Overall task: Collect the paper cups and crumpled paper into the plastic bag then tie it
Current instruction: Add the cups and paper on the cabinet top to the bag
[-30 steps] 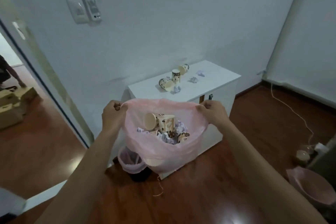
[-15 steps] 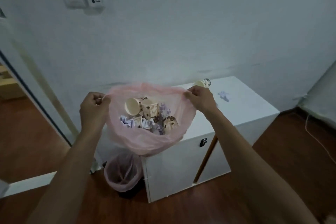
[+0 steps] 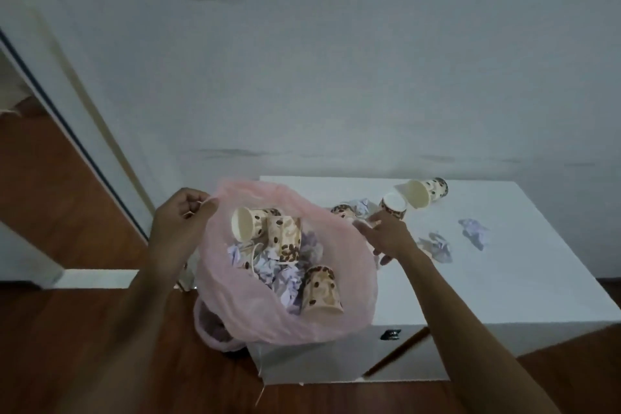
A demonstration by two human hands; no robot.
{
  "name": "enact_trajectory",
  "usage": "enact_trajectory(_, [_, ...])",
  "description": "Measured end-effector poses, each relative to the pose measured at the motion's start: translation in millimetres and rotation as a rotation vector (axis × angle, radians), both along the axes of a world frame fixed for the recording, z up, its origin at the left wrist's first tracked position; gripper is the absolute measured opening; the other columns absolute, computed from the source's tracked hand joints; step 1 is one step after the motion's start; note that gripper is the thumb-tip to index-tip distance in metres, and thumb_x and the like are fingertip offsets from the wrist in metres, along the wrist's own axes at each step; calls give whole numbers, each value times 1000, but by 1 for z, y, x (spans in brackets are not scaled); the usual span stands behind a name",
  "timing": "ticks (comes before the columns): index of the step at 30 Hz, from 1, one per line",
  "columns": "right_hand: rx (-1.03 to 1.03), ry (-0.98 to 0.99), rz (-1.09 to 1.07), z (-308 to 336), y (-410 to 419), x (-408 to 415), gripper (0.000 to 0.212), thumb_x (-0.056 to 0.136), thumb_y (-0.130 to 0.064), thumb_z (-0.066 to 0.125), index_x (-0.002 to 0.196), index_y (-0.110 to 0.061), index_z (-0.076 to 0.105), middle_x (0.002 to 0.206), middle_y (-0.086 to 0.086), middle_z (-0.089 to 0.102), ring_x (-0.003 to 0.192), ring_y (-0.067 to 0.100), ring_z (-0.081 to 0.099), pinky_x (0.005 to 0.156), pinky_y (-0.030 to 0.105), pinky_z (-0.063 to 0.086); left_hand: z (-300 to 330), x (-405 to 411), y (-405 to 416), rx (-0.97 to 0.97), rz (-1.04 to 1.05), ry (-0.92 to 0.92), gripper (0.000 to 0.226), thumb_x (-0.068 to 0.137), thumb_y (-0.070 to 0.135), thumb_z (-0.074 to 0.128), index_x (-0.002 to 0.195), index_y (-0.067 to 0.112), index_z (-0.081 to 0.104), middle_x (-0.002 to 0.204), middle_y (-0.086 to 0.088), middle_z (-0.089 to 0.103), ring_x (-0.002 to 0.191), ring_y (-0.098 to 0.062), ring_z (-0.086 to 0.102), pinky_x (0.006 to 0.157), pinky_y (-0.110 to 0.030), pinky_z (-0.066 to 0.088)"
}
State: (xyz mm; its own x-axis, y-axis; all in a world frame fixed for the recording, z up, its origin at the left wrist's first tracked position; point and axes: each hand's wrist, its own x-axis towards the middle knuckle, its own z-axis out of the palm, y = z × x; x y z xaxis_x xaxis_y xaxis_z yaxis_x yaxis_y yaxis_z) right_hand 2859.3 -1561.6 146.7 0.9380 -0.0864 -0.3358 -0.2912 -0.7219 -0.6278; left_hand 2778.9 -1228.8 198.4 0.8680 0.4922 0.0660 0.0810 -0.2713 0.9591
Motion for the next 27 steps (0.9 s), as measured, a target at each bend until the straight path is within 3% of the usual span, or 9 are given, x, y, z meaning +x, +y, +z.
enact_trajectory(3, [-148,58,122,-18,2,14,73,81,-63,60,131,-13,44,99,9,67,66,23,69,50,32,56,2,1,-10,33,25,0,19,86,17,72,72,28,65,70,11,68,70,-15,61,68,-29,47])
enact_trajectory(6, [-155,66,177,-32,1,24,72,75,-70,59,110,-8,53,90,5,66,70,24,67,66,39,60,11,4,-24,75,41,43,15,80,25,77,72,29,65,70,11,68,72,-18,63,70,-30,49])
enact_trajectory(8, [-98,72,184,-35,-2,31,77,75,-72,57,116,-6,56,102,10,68,89,27,67,78,38,56,15,8,-32,99,68,64,12,77,34,76,70,34,66,73,7,69,75,-24,66,73,-36,51])
enact_trajectory(10, [-59,65,183,-30,-7,36,84,79,-69,56,135,-6,48,126,13,62,113,31,60,86,37,49,17,13,-40,153,99,46,18,83,27,75,71,35,64,66,16,69,73,-21,66,73,-35,52])
enact_trajectory(12, [15,29,165,-13,-15,36,89,77,-72,53,142,-12,41,136,13,56,122,32,54,95,40,47,18,20,-49,185,119,30,19,86,24,72,74,35,62,66,20,68,74,-18,65,72,-32,51])
enact_trajectory(15, [141,-107,109,26,-26,35,74,78,-70,54,133,-21,48,123,8,62,109,29,59,89,39,50,23,33,-61,200,114,17,14,87,21,70,78,29,64,74,8,67,74,-17,63,70,-29,50])
enact_trajectory(18, [226,-176,206,72,-21,21,61,80,-69,55,128,-30,51,107,-3,62,94,18,61,73,35,53,30,54,-71,204,52,46,6,90,22,66,91,16,66,81,4,66,74,-9,60,63,-16,46])
enact_trajectory(22, [10,-248,376,101,11,-7,69,76,-77,49,128,-33,51,109,-4,67,101,20,63,82,34,50,33,85,-75,156,-27,2,12,90,16,67,97,6,66,84,2,66,75,-8,60,58,-3,43])
enact_trajectory(27, [-105,-261,540,103,44,-18,71,78,-84,38,114,-30,65,108,-7,71,98,15,65,85,34,52,29,115,-73,33,-103,0,11,88,12,68,95,4,67,84,-4,66,68,0,59,62,-7,45])
